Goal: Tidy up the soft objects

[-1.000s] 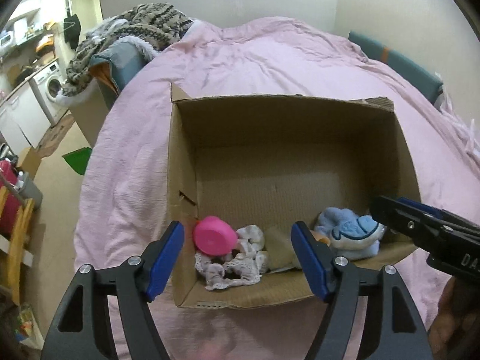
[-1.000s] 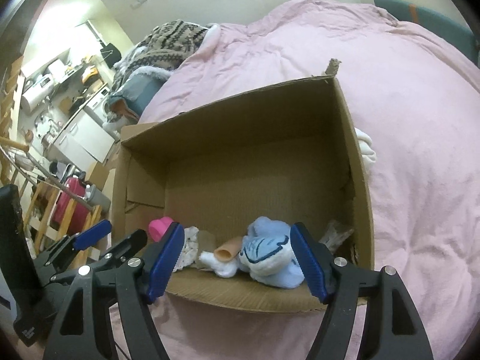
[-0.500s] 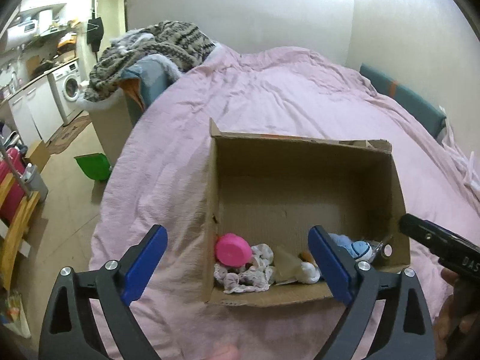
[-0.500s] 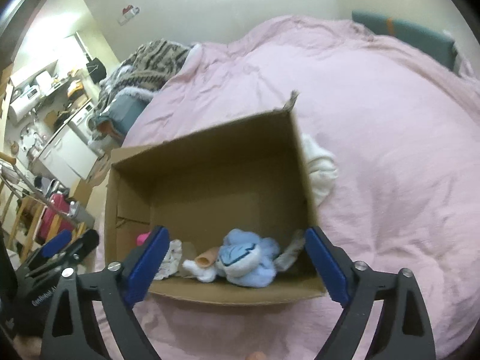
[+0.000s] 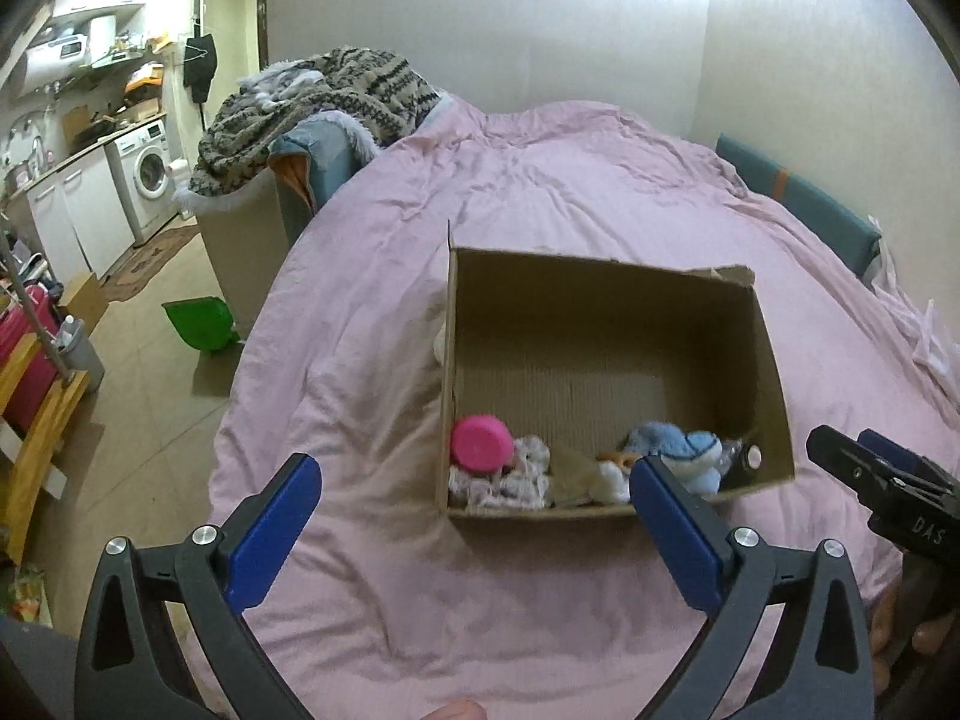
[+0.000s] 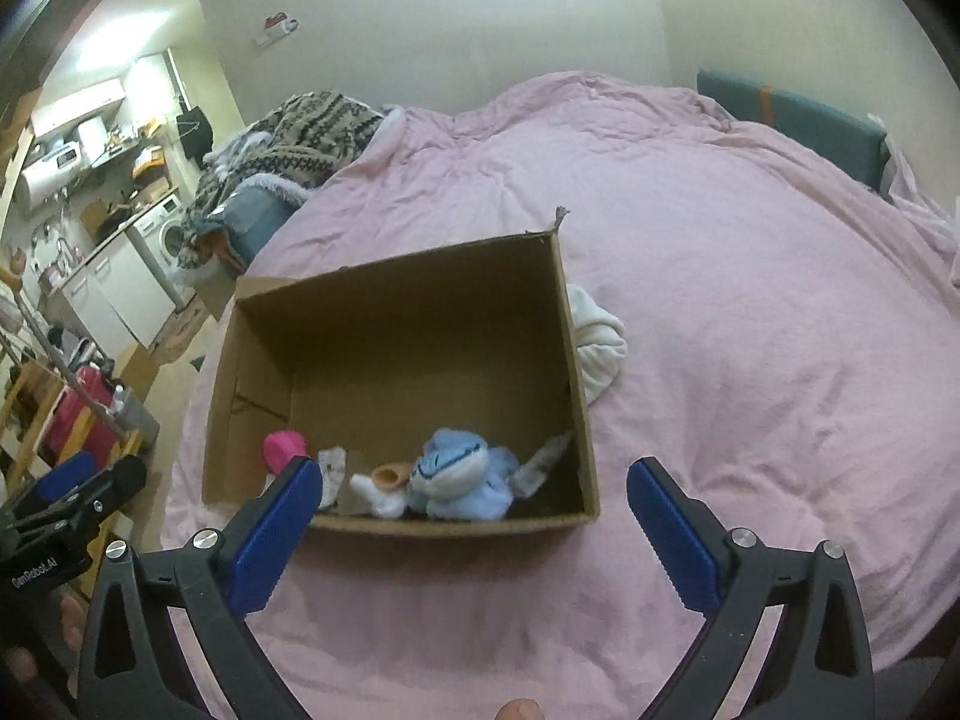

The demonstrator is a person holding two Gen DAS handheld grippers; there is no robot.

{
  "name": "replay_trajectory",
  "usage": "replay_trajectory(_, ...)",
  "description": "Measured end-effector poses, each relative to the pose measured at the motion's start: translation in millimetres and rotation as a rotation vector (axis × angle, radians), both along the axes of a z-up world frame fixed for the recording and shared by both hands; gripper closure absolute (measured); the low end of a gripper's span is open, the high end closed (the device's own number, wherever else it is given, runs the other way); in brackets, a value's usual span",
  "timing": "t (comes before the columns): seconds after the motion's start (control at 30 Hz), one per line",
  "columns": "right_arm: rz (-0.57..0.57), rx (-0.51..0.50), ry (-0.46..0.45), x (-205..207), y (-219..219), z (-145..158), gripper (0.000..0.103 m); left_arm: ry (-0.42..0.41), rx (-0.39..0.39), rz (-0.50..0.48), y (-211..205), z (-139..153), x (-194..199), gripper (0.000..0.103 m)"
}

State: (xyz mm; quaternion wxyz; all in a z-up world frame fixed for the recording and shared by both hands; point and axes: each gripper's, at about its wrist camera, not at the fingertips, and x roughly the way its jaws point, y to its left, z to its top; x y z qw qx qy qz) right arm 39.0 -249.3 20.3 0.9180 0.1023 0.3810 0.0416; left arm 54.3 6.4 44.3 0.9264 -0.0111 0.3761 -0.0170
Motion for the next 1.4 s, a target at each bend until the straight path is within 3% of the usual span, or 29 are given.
replay_trajectory(0.23,-0.004,-0.022,0.011,-23.7,9.4,-8.7,0.000,0.003,-0.018,0.027,6.8,0.1,-16.8,0.001)
replay_trajectory(0.5,0.018,-0.091,0.007,-21.9,27.8,-15.4,0.000,0.019,0.020,0.028,-1.1,-9.4,-24.0,0.001)
replay_trajectory(1.4,0.027,-0.088,0.023,-19.2,30.5,-18.9,0.000,0.055,-0.006,0.009,-1.7,-18.0,-17.8,0.001)
